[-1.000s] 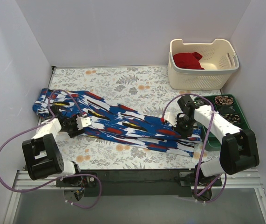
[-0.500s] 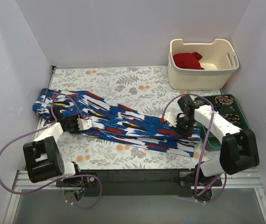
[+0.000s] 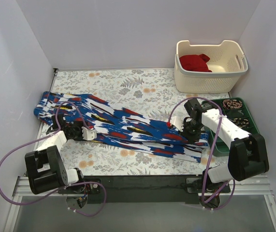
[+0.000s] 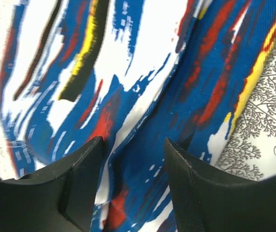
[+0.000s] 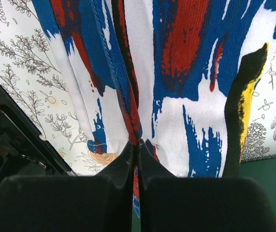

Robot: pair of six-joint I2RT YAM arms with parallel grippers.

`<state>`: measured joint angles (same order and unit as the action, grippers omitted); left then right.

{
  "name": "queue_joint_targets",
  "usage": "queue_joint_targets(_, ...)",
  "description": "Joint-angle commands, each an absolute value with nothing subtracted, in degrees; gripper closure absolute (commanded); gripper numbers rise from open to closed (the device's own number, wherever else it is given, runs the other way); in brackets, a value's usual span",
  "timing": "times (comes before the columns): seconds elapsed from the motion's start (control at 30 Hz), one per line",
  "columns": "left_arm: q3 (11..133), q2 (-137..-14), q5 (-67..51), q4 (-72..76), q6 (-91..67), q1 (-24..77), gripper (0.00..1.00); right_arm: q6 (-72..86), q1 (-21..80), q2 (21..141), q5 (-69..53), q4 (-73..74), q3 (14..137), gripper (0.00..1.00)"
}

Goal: Fold and stack the mixed laundry pile
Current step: Fold the trousers at the center of the board.

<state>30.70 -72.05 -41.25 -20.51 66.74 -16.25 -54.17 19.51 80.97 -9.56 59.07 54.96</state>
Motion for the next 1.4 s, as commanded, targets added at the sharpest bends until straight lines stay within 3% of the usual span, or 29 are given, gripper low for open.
queue_joint_targets(0.0, 29.79, -74.97, -40.78, -16.53, 69.7, -15.82, 0.48, -54.58, 19.16, 80.33, -9.4, 61.08, 56.34, 0.99)
queue_joint_targets(0.07, 30.41, -75.67, -40.96, -16.09, 68.3, -15.91, 0.52, -54.58, 19.16, 80.42, -9.4, 61.08, 56.16, 0.99)
queue_joint_targets(0.3, 35.5, -77.34, -39.64, -16.34, 60.57, -15.82, 0.99, -53.97, 19.16, 81.38, -10.54, 61.08, 57.74, 0.99)
queue_joint_targets(0.5, 48.32, -77.44, -42.45, -25.65, 53.97, -18.19, 1.0, -54.23, 19.07, 80.43, -11.34, 63.45, 61.78, 0.99)
queue_joint_targets(0.63, 52.73, -74.71, -44.91, -32.67, 59.4, -22.74, 1.0, -55.28, 19.16, 77.88, -12.48, 65.92, 61.97, 0.99)
queue_joint_targets(0.97, 41.94, -73.31, -41.93, -35.07, 73.64, -28.39, 1.0, -54.93, 21.62, 80.93, -14.5, 61.53, 51.95, 0.98)
queue_joint_targets(1.0, 38.79, -73.3, -41.4, -34.02, 74.26, -28.39, 1.0, -54.84, 21.88, 81.56, -14.59, 60.83, 51.68, 0.95)
queue_joint_targets(1.03, 37.19, -73.39, -39.22, -32.19, 74.79, -28.13, 1.0, -54.67, 22.41, 82.0, -14.59, 60.73, 51.51, 0.83)
queue_joint_targets(1.07, 36.13, -73.48, -38.24, -32.08, 75.32, -28.13, 1.0, -54.76, 22.59, 82.35, -14.85, 60.99, 51.33, 0.82)
queue_joint_targets(1.1, 35.34, -74.09, -37.01, -31.82, 75.5, -28.04, 1.0, -54.93, 22.85, 82.18, -15.46, 61.78, 51.07, 0.82)
queue_joint_targets(1.23, 35.76, -75.76, -35.42, -31.63, 72.25, -28.39, 1.0, -57.21, 23.9, 78.05, -15.3, 63.36, 48.34, 0.99)
queue_joint_targets(1.37, 38.57, -75.24, -38.75, -32.95, 69.09, -28.39, 1.0, -58.18, 23.99, 74.63, -13.19, 65.29, 50.26, 0.99)
